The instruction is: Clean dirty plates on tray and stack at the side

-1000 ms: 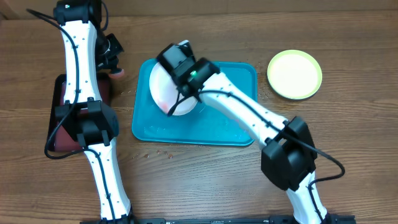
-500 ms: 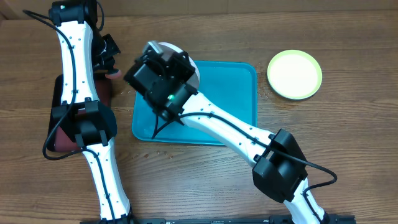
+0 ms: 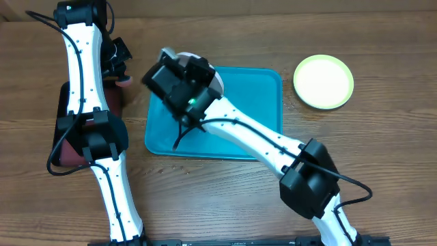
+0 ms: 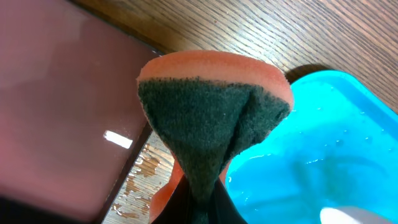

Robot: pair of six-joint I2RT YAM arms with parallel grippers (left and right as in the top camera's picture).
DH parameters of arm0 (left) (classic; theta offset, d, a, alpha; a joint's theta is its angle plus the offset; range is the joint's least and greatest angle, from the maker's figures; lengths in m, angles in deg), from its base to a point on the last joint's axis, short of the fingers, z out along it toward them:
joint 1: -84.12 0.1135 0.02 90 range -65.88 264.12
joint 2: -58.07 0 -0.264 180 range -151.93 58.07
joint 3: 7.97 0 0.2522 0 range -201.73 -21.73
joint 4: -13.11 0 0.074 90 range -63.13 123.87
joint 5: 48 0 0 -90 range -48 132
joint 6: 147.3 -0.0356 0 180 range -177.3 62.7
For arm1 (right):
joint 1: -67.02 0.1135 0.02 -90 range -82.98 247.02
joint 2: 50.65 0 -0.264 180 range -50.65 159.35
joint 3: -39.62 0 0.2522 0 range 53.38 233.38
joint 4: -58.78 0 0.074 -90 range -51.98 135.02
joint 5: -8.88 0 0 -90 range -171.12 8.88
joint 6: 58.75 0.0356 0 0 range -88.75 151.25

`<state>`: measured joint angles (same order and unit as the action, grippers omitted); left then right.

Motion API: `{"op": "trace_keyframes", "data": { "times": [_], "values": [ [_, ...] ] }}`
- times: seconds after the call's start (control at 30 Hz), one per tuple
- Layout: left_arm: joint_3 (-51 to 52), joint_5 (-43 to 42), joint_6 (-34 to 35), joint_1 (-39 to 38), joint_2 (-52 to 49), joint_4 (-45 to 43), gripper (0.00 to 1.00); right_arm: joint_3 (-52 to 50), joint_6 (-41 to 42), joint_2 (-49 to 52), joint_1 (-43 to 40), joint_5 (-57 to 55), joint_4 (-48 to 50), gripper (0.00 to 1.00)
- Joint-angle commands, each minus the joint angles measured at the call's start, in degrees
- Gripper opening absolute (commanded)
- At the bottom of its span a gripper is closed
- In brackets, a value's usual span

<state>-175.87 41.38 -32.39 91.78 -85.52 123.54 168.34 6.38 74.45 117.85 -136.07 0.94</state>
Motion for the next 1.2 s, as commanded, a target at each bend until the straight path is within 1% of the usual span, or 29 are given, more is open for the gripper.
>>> {"op": "trace_keyframes", "data": {
  "times": [0.0,0.07,0.1,0.13,0.17,0.2,0.27,0.33,0.47,0.57,0.67,0.87,1.03,1.17],
  "values": [
    [-0.8,0.8,-1.2,0.6,1.2,0.2,0.04,3.7,17.7,-3.5,-6.1,9.9,-3.3,0.04],
    [-0.8,0.8,-1.2,0.6,1.2,0.2,0.04,6.9,22.1,-4.6,-10.7,23.8,-8.5,0.04],
    [-0.8,0.8,-1.2,0.5,1.2,0.2,0.04,8.9,23.6,-5.1,-14.2,34.9,-11.3,0.04],
    [-0.8,0.8,-1.2,0.6,1.2,0.2,0.04,10.1,23.9,-5.3,-17.1,42.8,-13.3,0.04],
    [-0.8,0.8,-1.2,0.6,1.2,0.2,0.04,11.8,24.1,-5.4,-23.1,56.2,-16.5,0.04],
    [-0.8,0.8,-1.2,0.6,1.2,0.2,0.04,11.9,24.7,-5.4,-26.9,62.1,-18.1,0.04],
    [-0.8,0.8,-1.2,0.6,1.2,0.2,0.04,11.7,26.9,-5.4,-34.1,68.3,-21.5,0.04],
    [-0.8,0.8,-1.2,0.6,1.2,0.2,0.04,10.7,29.2,-5.3,-40.3,69.2,-24.8,0.04],
    [-0.8,0.6,-1.1,0.5,1.2,0.2,0.04,7.7,29.6,-5.3,-51.2,69.0,-29.9,0.04],
    [-0.8,0.6,-1.1,0.5,1.2,0.2,0.04,4.5,29.6,-5.3,-57.7,69.0,-30.5,0.04],
    [-0.8,0.6,-1.1,0.5,1.2,0.2,0.04,0.9,29.6,-5.3,-62.8,69.0,-28.7,0.04],
    [-0.8,0.6,-1.1,0.6,1.2,0.2,0.04,-5.9,29.7,-5.3,-68.3,68.5,-23.2,0.04],
    [-0.8,0.6,-1.1,0.6,1.2,0.2,0.04,-11.3,31.1,-5.3,-69.5,67.4,-16.3,0.04],
    [-0.8,0.6,-1.1,0.5,1.2,0.2,0.04,-14.6,31.1,-5.3,-69.4,67.5,-13.2,0.04]
  ]
}}
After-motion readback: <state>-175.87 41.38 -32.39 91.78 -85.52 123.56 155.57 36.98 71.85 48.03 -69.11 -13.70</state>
